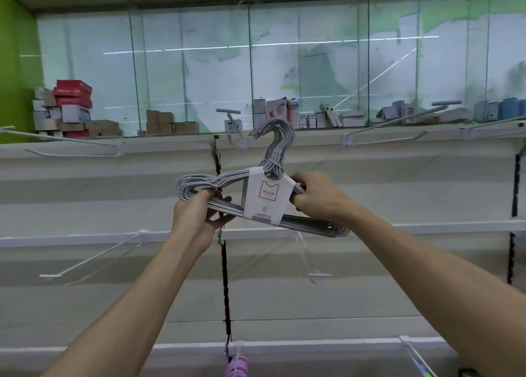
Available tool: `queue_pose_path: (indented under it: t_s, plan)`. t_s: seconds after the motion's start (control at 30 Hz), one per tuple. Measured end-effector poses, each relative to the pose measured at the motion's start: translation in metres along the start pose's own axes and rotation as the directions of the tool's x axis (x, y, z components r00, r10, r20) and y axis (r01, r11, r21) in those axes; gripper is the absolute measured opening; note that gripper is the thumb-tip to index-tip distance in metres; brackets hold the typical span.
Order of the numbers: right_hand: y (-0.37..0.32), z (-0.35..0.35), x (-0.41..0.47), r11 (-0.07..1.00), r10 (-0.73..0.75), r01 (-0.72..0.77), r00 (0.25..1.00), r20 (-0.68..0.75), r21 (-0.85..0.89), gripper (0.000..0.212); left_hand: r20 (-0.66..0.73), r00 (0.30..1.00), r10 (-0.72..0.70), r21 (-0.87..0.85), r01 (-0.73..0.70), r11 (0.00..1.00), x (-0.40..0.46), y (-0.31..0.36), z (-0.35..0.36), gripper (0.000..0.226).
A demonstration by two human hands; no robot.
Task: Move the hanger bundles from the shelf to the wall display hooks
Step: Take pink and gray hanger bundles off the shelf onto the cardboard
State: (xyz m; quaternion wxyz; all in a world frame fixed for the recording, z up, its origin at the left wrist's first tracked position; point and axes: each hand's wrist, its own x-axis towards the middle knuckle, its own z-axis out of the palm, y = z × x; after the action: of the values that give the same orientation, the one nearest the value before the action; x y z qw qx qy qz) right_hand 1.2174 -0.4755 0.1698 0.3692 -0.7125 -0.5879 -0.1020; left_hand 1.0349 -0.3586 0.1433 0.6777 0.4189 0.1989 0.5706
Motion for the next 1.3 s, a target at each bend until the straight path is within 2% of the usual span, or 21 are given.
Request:
queue_pose_path:
  t_s: [0.37,0.77,0.9,1.07,1.3]
  plan:
    - [0.005,-0.002,0.087,0.998,0.014,-0.013,1.0,0.023,-0.067,0.028,0.133,0.982,-0.135,-0.066,0.145,0.987,0.073,0.013,0.012,0.01]
    - [0.0,0.028,0.129,0.991,-0.062,0.068,0.996,0.063,-0.112,0.029,0.094,0.983,-0.161,-0.154,0.174,0.973,0.127,-0.003,-0.007,0.009]
    - [0.0,0.036,0.142,0.987,-0.054,0.066,0.995,0.084,-0.148,0.03,0.094,0.982,-0.162,-0.163,0.176,0.971,0.141,-0.002,-0.01,0.009]
    - [0.01,0.046,0.153,0.981,-0.023,0.044,0.994,0.109,-0.192,0.019,0.108,0.977,-0.186,-0.172,0.203,0.964,0.156,-0.013,-0.011,0.01]
    - [0.021,0.059,0.167,0.969,-0.029,0.058,0.992,0.125,-0.24,0.025,0.135,0.966,-0.22,-0.23,0.247,0.941,0.169,-0.027,-0.01,0.014]
